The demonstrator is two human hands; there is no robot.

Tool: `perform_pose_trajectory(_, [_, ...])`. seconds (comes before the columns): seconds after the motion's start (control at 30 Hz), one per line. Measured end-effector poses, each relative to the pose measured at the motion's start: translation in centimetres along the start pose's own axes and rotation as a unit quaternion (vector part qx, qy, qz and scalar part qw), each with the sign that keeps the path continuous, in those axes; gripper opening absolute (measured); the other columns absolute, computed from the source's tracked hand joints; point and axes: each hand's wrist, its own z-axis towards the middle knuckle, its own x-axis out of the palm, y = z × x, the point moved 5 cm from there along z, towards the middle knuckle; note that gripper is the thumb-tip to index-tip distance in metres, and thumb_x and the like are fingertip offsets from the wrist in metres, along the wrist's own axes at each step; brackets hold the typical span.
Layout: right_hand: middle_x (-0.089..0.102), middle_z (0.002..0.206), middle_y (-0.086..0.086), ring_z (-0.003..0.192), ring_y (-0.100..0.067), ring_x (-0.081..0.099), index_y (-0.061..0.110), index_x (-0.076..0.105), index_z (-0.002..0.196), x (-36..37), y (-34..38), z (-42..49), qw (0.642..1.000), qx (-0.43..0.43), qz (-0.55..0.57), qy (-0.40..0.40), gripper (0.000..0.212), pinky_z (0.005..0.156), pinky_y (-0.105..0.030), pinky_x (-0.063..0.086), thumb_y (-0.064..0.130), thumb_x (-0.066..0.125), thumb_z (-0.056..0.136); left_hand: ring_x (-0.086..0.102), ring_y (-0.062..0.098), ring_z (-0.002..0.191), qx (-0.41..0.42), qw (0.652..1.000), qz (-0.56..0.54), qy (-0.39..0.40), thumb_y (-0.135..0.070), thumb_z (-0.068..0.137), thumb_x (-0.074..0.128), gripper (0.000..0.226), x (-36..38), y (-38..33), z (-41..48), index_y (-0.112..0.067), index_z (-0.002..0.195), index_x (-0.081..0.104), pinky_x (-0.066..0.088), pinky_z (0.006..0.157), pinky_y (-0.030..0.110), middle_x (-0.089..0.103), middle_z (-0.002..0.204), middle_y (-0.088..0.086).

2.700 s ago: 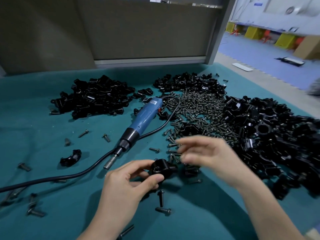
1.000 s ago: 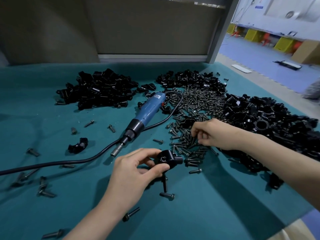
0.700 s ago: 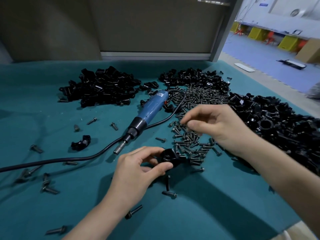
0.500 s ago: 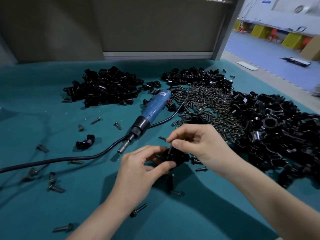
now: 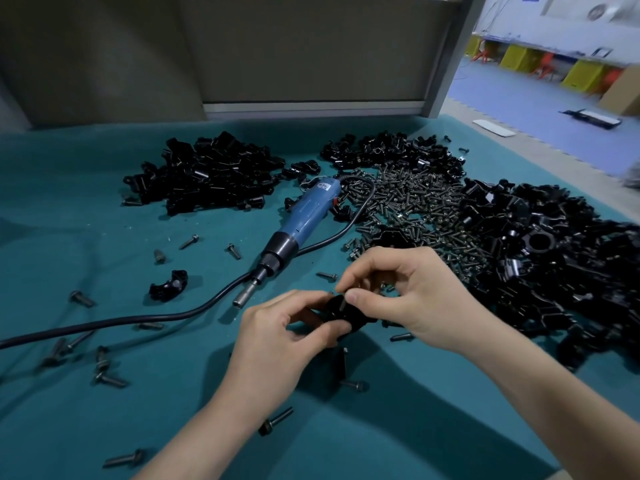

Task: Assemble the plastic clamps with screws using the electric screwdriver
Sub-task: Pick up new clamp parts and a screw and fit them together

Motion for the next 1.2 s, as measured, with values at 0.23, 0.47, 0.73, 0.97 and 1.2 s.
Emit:
perform_pose_trajectory(0.23, [0.068, 0.077, 0.006, 0.073, -0.012, 0.060, 0.013, 0.074, 0.086, 0.6, 0.5, 0.1, 0.996, -0.010, -0.086, 0.035, 0.011, 0.075, -0.026, 0.050, 0.003, 0.074, 0.080, 0.071, 0.019, 0.071, 0.000, 1.000, -0.005, -0.004, -0.037, 0.060, 0.076, 0.029, 0.0, 0.2, 0.1, -0.031, 0.088, 0.075, 0.061, 0.067, 0.036, 0.072, 0.083, -0.001])
perform_pose_trajectory(0.47, [0.064, 0.085, -0.004, 0.078, -0.011, 0.059, 0.012, 0.073, 0.079, 0.3, 0.5, 0.4, 0.994, 0.024, -0.096, 0.050, 0.008, 0.079, -0.036, 0.049, 0.016, 0.079, 0.079, 0.071, 0.022, 0.069, -0.007, 1.000, -0.008, 0.010, -0.039, 0.057, 0.075, 0.030, 0.1, 0.1, 0.0, -0.036, 0.086, 0.075, 0.058, 0.063, 0.023, 0.073, 0.083, 0.002])
perform_pose_trajectory(0.73, [0.065, 0.088, -0.003, 0.082, -0.009, 0.060, 0.014, 0.071, 0.077, 0.6, 0.2, 0.0, 0.995, 0.043, -0.078, 0.039, 0.009, 0.079, -0.035, 0.049, 0.018, 0.080, 0.078, 0.069, 0.015, 0.075, 0.002, 1.000, -0.016, 0.024, -0.038, 0.059, 0.077, 0.036, 0.0, 0.4, -0.1, -0.040, 0.094, 0.076, 0.060, 0.066, 0.028, 0.072, 0.089, -0.004])
perform_pose_trajectory(0.97, [0.067, 0.099, 0.008, 0.084, -0.004, 0.061, 0.023, 0.066, 0.092, -9.9, -4.7, 3.0, 0.924, 0.164, -0.332, -0.091, 0.023, 0.073, -0.010, 0.051, 0.002, 0.058, 0.092, 0.072, 0.015, 0.065, -0.032, 0.999, -0.030, 0.007, -0.035, 0.060, 0.075, 0.027, -0.2, 0.7, 0.1, -0.042, 0.086, 0.076, 0.058, 0.066, 0.020, 0.070, 0.079, -0.008])
perform_pose_trajectory(1.2, [0.067, 0.097, -0.004, 0.092, -0.022, 0.064, 0.015, 0.065, 0.101, -10.4, -10.1, 4.0, 0.848, 0.186, -0.495, 0.045, 0.021, 0.085, -0.039, 0.055, -0.001, 0.057, 0.090, 0.074, 0.026, 0.069, -0.083, 0.993, -0.086, 0.001, -0.028, 0.057, 0.077, 0.031, -0.4, 1.0, 0.4, -0.034, 0.087, 0.078, 0.057, 0.066, 0.021, 0.071, 0.084, 0.014])
